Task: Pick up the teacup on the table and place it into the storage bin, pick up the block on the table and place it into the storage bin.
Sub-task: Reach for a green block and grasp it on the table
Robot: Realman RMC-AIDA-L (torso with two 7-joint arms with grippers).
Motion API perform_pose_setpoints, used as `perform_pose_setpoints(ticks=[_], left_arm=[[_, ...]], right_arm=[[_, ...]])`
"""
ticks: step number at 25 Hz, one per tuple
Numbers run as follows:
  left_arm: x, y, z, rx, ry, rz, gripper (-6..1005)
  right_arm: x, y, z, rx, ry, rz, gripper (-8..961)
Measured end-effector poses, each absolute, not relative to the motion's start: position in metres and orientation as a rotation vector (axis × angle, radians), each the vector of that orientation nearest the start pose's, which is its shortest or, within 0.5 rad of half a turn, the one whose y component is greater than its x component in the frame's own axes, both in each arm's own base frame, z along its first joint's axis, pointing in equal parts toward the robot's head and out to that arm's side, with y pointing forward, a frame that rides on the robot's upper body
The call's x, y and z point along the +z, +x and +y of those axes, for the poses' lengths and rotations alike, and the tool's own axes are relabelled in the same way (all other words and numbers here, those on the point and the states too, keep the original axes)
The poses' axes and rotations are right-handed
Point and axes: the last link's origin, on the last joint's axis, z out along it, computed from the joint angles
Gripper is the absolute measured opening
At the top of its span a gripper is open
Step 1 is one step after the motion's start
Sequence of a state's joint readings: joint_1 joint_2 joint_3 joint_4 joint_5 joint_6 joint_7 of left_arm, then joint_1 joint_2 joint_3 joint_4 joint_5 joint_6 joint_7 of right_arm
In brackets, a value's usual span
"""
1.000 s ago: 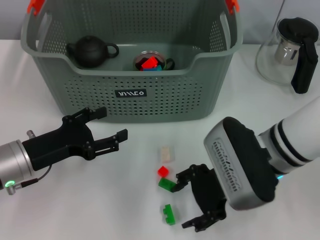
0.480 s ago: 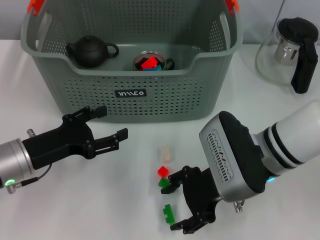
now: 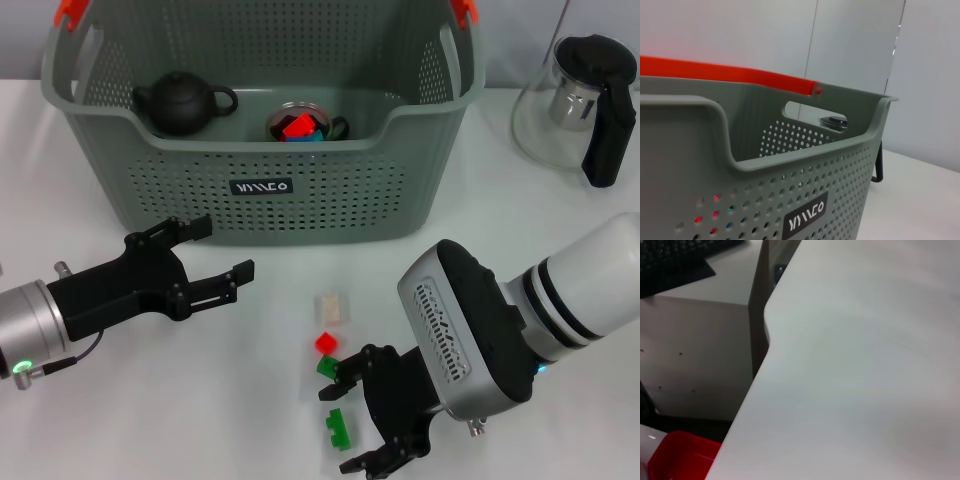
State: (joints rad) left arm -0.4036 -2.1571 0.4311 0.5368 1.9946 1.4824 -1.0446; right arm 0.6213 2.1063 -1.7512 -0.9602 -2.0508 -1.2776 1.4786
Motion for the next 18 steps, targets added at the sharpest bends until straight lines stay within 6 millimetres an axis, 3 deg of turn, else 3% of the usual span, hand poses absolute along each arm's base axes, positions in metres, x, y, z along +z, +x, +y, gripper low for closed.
perform_pose_setpoints(ticks=[18], left_arm=[[-0.0224, -0.3119, 0.2878, -0.768, -2.423, -0.628, 875]], right_arm=[[-0.126, 0.174, 0.301, -0.178, -3.22, -0.461, 783]])
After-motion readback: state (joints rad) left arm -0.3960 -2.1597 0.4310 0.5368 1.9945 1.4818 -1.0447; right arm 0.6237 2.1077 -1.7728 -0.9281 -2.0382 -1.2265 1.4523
